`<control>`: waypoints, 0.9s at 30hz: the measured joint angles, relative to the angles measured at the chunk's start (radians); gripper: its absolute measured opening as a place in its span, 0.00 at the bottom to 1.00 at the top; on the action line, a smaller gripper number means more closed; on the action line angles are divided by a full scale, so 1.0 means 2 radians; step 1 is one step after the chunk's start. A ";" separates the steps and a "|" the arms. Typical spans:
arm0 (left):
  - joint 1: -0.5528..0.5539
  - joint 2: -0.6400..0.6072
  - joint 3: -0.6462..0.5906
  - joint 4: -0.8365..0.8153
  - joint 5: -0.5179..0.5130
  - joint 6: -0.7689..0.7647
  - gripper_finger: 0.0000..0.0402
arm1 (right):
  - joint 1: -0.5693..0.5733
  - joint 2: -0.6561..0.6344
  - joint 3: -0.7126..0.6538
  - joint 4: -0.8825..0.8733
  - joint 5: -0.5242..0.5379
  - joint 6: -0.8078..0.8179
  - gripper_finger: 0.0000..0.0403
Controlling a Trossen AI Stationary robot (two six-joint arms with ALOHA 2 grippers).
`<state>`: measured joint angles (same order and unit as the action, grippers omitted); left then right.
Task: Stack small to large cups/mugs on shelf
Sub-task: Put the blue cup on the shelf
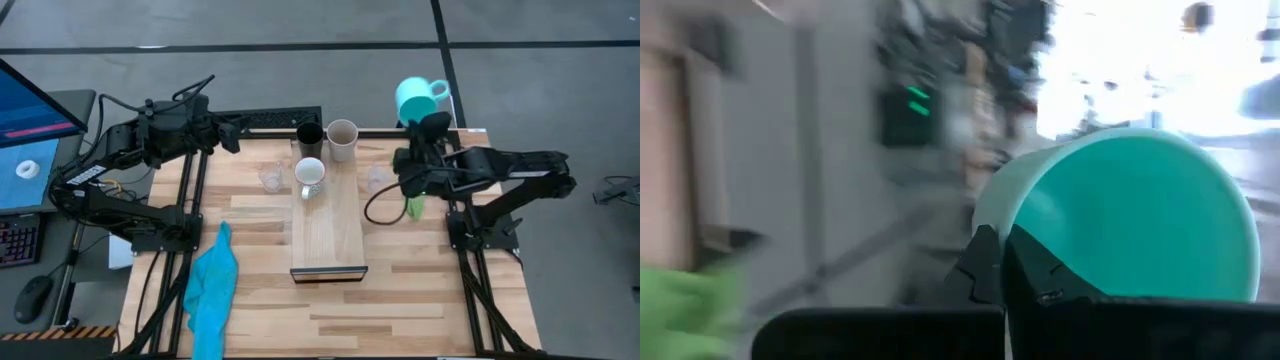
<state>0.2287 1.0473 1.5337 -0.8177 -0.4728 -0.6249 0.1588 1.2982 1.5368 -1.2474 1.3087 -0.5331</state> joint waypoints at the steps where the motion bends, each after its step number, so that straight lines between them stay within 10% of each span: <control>1: 0.000 0.000 0.000 0.000 -0.004 0.002 0.38 | -0.001 0.001 0.000 0.001 0.028 -0.016 0.01; 6: 0.000 0.000 0.000 0.000 -0.012 0.016 0.38 | -0.002 0.003 0.000 0.010 0.124 -0.074 0.01; 20: 0.000 0.000 0.000 0.000 -0.018 0.021 0.38 | -0.002 0.003 0.000 0.048 0.130 -0.078 0.01; 27: 0.000 0.000 0.000 0.000 -0.004 0.021 0.38 | 0.018 -0.014 0.000 0.142 -0.054 -0.013 0.01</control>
<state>0.2287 1.0473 1.5337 -0.8181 -0.4812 -0.5838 0.1953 1.2698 1.5360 -0.9637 1.2002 -0.5581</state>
